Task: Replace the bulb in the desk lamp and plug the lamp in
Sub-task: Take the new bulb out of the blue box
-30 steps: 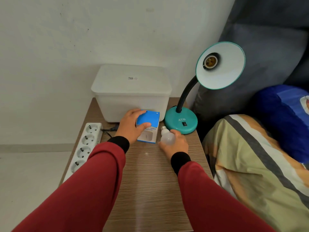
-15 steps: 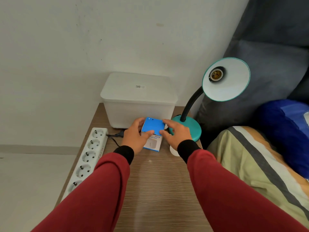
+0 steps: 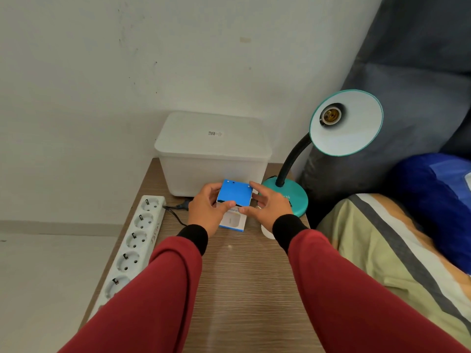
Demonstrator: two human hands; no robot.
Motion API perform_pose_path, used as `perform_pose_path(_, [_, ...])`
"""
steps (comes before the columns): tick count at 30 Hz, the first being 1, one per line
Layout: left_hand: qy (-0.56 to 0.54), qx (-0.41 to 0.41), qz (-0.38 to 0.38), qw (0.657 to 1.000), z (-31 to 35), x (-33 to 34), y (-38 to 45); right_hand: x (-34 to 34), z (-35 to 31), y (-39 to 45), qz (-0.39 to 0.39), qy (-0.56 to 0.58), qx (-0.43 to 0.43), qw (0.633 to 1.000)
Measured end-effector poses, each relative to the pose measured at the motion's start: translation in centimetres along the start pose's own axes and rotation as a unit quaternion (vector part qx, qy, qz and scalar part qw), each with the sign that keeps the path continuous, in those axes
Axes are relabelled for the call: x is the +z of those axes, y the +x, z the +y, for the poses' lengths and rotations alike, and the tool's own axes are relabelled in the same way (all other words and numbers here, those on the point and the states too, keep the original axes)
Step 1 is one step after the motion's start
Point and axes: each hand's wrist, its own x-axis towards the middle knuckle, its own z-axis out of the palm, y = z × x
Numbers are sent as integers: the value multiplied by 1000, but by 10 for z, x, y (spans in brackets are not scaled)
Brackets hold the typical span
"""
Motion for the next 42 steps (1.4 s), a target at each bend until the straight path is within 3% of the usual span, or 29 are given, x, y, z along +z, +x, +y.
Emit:
perform_pose_path(5, [-4, 33, -23, 999, 4, 0, -3, 0, -2, -1, 28, -4, -9, 1000])
perform_pose_path(11, [91, 52, -46, 993, 4, -1, -3, -2, -11, 1, 146, 62, -20, 987])
perform_pose_path(15, [172, 77, -90, 978, 9, -4, 2, -4, -14, 1, 120, 24, -45, 991])
perform_pose_path(20, [240, 33, -169, 955, 16, -15, 17, -3, -12, 7, 87, -6, -40, 995])
perform_pose_path(23, [264, 22, -206, 942, 21, -19, 20, 1, -9, 5, 107, -56, -50, 991])
perform_pose_path(27, [266, 31, -214, 940, 21, -21, 20, 7, -8, 6, 152, -144, -69, 975])
perform_pose_path(32, [246, 27, -226, 942, 18, -22, 23, 11, -15, 17, 68, -237, 17, 969])
perform_pose_path(35, [231, 17, -232, 945, 16, -23, 25, 10, -23, 26, 27, -298, 26, 954])
perform_pose_path(42, [234, 20, -221, 946, 13, -21, 29, 14, -25, 35, 35, -282, 36, 958])
